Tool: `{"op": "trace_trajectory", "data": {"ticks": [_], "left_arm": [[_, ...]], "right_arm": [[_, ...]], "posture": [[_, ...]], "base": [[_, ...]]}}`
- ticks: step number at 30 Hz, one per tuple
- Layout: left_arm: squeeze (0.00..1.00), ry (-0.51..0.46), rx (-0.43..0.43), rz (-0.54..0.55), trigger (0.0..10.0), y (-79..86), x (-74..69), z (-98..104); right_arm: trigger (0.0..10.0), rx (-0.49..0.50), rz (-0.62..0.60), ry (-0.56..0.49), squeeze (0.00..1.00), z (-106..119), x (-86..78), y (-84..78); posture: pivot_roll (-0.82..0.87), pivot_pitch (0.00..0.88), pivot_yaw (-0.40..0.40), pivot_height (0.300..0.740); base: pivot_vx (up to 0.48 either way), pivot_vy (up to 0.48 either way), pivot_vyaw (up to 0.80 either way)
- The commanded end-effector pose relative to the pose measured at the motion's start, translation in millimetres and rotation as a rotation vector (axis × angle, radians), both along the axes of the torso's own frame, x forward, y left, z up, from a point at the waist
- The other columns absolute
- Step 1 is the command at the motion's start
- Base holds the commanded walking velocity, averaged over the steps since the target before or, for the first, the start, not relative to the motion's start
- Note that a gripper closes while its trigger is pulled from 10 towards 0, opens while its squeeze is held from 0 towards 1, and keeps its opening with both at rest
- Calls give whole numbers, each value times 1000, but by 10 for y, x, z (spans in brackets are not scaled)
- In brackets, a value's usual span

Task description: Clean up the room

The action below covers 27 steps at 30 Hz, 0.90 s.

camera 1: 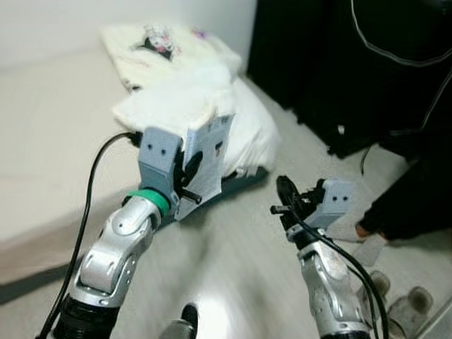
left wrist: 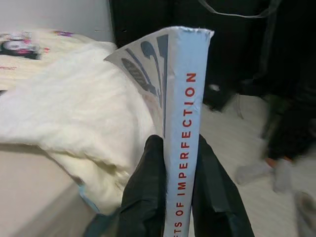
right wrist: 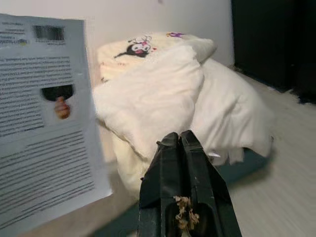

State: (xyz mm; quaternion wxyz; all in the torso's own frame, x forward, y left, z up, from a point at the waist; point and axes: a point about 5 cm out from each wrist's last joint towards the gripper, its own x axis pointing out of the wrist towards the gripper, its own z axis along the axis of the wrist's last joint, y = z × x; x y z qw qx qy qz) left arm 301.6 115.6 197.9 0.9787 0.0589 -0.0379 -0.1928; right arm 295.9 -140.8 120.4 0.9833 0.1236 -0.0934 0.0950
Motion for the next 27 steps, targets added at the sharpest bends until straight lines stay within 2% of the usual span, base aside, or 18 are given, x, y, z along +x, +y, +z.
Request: {"op": "trace_trajectory", "data": {"ticks": [1,6,8,22,27], "left_arm": [[0,20,53,43,10000,127,4,-110],[0,25,62,56,10000,179,6,-126],[0,24,67,75,10000,219,24,-125],[0,23,70,86,10000,218,42,-136],[0,29,87,92,10000,223,50,-141]], "right_arm": [[10000,-11,4,38,0,-122,-36,11],[10000,-9,11,41,0,-136,-41,22],[10000,1,37,37,0,-133,-37,88],[10000,19,107,22,0,-144,-64,205],[10000,28,171,18,0,-141,-89,282]], "posture": [[79,93,1,726],[79,93,1,726],[85,86,4,726],[86,90,8,726],[87,91,10,726]], "base": [[0,0,769],[0,0,761],[0,0,753],[0,0,746],[0,0,744]]}}
